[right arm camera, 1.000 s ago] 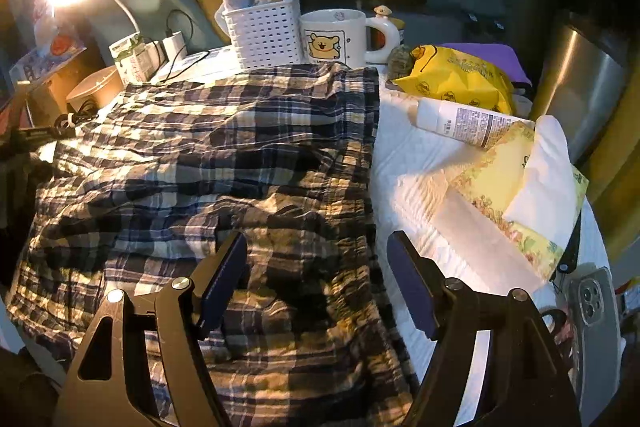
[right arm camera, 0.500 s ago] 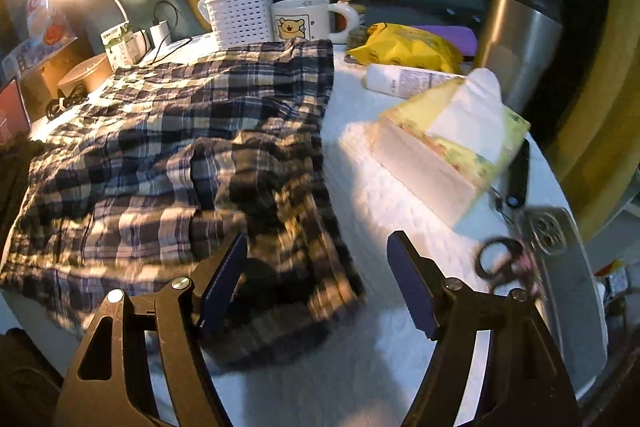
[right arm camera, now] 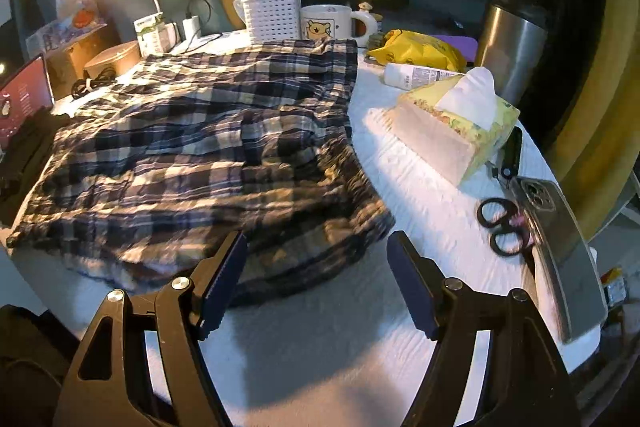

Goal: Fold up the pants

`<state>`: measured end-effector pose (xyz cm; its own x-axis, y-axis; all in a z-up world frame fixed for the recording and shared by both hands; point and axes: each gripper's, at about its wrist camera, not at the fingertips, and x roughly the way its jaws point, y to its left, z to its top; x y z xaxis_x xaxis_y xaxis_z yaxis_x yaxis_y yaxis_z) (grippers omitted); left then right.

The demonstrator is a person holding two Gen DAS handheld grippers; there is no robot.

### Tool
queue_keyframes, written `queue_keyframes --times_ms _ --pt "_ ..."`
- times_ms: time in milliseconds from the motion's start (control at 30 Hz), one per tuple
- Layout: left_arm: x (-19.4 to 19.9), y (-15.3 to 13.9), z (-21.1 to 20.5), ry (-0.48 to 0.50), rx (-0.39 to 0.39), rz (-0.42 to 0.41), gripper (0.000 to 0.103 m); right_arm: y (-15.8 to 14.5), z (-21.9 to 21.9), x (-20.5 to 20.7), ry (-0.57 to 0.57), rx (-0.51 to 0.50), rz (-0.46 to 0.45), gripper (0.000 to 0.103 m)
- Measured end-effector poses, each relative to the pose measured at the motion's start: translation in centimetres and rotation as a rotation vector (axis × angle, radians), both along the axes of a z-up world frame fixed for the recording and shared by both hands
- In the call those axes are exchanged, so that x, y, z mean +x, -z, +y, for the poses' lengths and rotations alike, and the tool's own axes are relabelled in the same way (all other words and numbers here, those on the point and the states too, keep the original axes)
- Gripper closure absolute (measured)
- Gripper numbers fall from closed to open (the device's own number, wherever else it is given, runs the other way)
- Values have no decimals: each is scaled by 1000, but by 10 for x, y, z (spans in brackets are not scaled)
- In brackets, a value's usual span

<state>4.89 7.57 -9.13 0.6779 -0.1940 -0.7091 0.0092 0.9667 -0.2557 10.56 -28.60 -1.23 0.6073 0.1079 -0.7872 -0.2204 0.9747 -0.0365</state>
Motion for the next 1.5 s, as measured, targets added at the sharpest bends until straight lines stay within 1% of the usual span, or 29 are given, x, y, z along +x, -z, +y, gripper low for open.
queue_keyframes --times_ms 33,100,133,167,233,300,367,433,467,500,567,633,700,767,800,933,1033,1067,1100,1133,1167,1200,1233,1267,1300,1333,1400,1500 --pt "-6 0 -3 3 -8 -12 32 0 0 -3 1 7 -1 27" --pt "-19 1 -10 23 -63 -18 32 -1 2 -10 -2 10 -6 27" --pt "-22 2 -13 33 -76 -19 32 -1 3 -12 -7 8 -9 27" --pt "-27 4 -19 44 -82 -18 32 -2 5 -15 -10 -2 -15 27" --pt "-31 9 -28 62 -72 -6 32 -1 7 -17 -17 -45 -20 27" --pt "-35 19 -39 75 -17 21 32 0 7 -16 -16 -72 -22 27" --pt "-35 30 -51 82 83 49 32 2 4 -13 -18 -90 -21 27" --pt "-35 36 -57 93 134 59 32 7 3 -10 -29 -150 -21 27" --pt "-35 37 -61 103 172 57 32 10 3 -9 -33 -187 -19 27" --pt "-35 37 -63 107 190 56 32 15 2 -7 -35 -240 -14 27" --pt "-34 39 -66 102 235 50 32 21 -1 -6 -42 -301 -8 27" --pt "-32 41 -64 89 254 29 31 26 -4 -4 -59 -357 -8 27" --pt "-28 43 -61 66 245 16 31 32 -2 -3 -97 -433 -8 27" --pt "-23 43 -60 41 251 9 31 36 7 -3 -166 -488 -33 27" --pt "-22 43 -60 31 253 9 31 38 12 -3 -209 -488 -42 27" --pt "-13 43 -55 -10 253 3 31 40 27 10 -276 -487 -72 27" --pt "-9 43 -52 -21 241 -1 33 40 35 20 -311 -436 -86 27" --pt "-9 43 -51 -21 242 -7 36 40 36 22 -317 -413 -88 27" --pt "-9 43 -51 -19 244 -12 44 42 36 26 -318 -379 -85 27" --pt "-9 42 -49 -17 236 -14 53 42 36 28 -310 -352 -84 29" --pt "-9 41 -47 -19 226 -13 59 42 36 29 -307 -325 -83 40" --pt "-9 40 -43 -25 214 -11 67 42 35 30 -303 -296 -82 50" --pt "-10 39 -38 -34 191 -9 74 40 35 29 -292 -283 -96 69" --pt "-11 38 -34 -39 163 -10 79 36 35 25 -275 -256 -111 82" --pt "-12 38 -31 -42 137 -11 87 34 34 24 -268 -233 -113 85" --pt "-13 37 -29 -45 122 -12 92 33 34 21 -266 -220 -116 88" --pt "-16 34 -28 -47 116 -23 96 30 35 17 -257 -218 -127 90" --pt "-21 23 -29 -53 109 -56 97 22 31 9 -215 -179 -132 91"
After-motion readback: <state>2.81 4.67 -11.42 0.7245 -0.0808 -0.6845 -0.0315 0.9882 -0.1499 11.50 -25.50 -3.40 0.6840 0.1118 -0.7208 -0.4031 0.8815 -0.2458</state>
